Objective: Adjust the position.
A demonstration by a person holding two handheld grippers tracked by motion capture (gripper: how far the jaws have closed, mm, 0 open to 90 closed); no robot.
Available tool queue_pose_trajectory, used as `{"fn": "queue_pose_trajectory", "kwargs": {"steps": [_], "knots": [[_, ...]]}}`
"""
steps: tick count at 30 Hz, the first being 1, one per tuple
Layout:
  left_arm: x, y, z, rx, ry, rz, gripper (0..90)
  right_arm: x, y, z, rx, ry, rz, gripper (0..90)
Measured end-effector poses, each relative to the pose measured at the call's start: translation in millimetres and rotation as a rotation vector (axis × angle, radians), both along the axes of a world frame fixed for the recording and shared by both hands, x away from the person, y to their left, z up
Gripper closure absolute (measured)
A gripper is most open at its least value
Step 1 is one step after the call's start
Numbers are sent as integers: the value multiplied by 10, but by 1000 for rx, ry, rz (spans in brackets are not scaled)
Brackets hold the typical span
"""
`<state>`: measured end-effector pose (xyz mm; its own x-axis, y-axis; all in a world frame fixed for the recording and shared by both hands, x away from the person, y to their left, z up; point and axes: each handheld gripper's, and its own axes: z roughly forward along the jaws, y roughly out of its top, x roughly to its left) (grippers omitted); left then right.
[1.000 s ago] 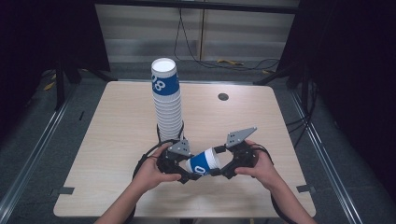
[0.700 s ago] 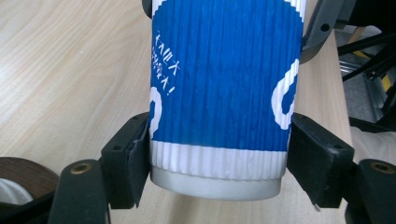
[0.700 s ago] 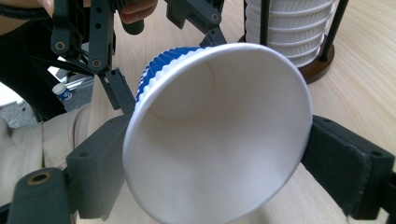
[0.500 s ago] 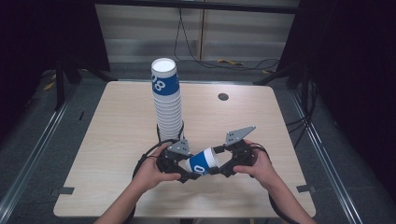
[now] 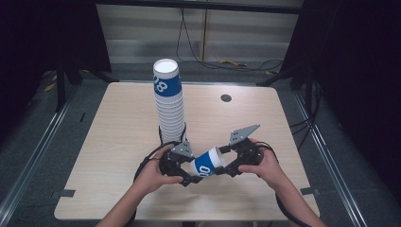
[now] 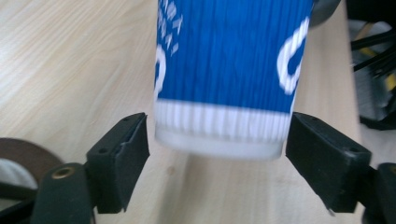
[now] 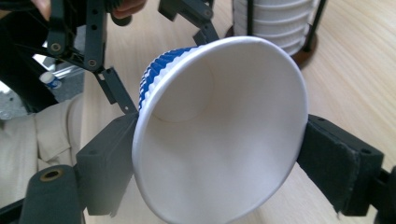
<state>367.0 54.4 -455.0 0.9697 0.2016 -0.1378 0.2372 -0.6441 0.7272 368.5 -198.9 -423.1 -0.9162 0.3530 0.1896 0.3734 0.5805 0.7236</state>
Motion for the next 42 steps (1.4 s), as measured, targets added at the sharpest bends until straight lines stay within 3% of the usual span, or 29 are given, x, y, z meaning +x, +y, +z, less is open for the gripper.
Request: {"fn": "queue_pose_trajectory", "kwargs": {"steps": [8, 12, 17, 20, 31, 42], "knots": [[13, 7, -28, 58, 10, 21, 202, 40, -91, 90, -101, -41, -49, 153], [13, 7, -39, 67, 8, 33, 201, 55, -116, 121, -123, -45, -65, 153], [15, 4, -49, 84, 5, 27, 201, 82, -125, 152, -189, -64, -82, 152], [12, 5, -50, 83, 7, 33, 200, 95, -129, 159, -190, -63, -83, 151], [29, 28, -62, 102, 7, 45, 195, 151, -156, 182, -287, -79, -126, 149], [23, 19, -72, 111, 15, 35, 194, 205, -210, 183, -324, -72, -160, 147]]}}
